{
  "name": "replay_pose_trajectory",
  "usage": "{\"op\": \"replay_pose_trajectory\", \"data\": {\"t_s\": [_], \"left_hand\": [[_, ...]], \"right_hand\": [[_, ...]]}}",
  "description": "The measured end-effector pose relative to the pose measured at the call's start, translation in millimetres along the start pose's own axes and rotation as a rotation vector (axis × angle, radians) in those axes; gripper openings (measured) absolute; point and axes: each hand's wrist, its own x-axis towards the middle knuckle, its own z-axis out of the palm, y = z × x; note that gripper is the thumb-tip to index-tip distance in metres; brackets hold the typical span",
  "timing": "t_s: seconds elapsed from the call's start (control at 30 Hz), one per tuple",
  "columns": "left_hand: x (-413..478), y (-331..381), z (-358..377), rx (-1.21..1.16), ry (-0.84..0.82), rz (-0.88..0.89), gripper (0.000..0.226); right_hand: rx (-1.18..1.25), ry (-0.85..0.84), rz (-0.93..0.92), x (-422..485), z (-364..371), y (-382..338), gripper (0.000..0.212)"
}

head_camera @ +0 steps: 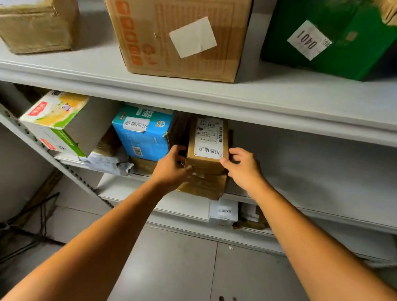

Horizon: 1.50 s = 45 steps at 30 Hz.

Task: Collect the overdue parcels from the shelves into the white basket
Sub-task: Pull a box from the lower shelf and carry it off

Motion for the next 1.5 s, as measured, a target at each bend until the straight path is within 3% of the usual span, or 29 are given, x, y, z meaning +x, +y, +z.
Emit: {"op": "replay_pose_trajectory", "data": {"t_s": [0.3,0.47,0.67,0.93,1.17,1.5], "left_hand": [[-31,5,11,-0.219,-0.011,-0.054,0.057],[-65,20,25,-0.376,-0.012,-0.088,0.053],[-104,44,40,-0.387,-0.004,-0.079,0.046],[-133,106,81,-0.397,-0.044,-0.040,0.052],[-115,166,145,-0.371,-0.248,0.048,0.058],[-119,231,274,-0.300,-0.779,0.182,0.069]], "right_hand": [[0.255,0.060,0.029,-30,-5,18,0.049],[0.273,0.083,-0.001,-61,-20,16,0.050],[0.278,0.111,-0.028,-106,-48,25,0.048],[0.227,0.167,-0.057,-148,-122,33,0.048],[0.245,0.353,-0.012,-179,-202,59,0.048],[0.331,0.866,0.192,-265,-268,124,0.048]]}}
